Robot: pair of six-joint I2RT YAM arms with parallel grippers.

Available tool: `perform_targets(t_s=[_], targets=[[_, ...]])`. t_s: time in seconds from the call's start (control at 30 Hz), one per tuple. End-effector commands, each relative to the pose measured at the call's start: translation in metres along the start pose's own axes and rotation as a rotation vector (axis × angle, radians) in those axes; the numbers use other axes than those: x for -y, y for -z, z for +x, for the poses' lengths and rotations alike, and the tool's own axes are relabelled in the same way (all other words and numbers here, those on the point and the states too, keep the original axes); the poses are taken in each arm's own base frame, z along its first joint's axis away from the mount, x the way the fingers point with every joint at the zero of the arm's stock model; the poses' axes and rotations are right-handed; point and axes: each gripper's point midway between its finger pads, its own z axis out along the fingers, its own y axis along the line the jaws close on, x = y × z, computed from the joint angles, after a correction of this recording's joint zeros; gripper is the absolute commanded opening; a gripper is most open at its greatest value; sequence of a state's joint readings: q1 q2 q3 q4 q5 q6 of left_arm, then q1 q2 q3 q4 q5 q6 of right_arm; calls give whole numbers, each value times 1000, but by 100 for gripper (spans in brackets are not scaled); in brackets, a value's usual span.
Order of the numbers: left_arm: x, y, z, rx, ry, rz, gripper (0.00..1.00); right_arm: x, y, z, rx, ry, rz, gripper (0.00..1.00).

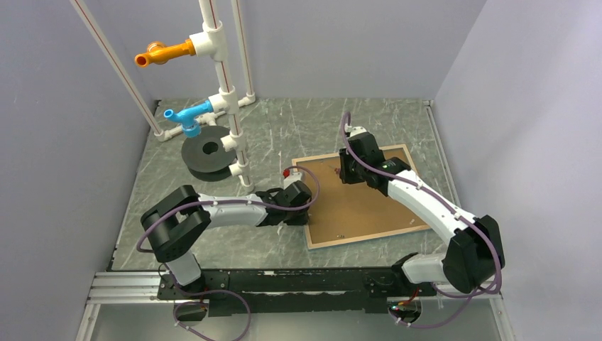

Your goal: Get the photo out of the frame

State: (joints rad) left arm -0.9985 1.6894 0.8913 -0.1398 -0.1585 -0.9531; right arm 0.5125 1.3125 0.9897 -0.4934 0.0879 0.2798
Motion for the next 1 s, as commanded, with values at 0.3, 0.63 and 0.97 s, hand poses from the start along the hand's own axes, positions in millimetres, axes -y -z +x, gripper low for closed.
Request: perform_targets(t_s=[0.3,0.63,0.97], targets=[[-78,48,19,-63,-199,-251,0,70,6,-37,143,-116,244,0],[-80,71,0,-8,-270,-240,0,62,22,-23,140,-78,210,0],[-97,65,8,-14,-190,-248,0,80,45,8,47,-56,371,0]])
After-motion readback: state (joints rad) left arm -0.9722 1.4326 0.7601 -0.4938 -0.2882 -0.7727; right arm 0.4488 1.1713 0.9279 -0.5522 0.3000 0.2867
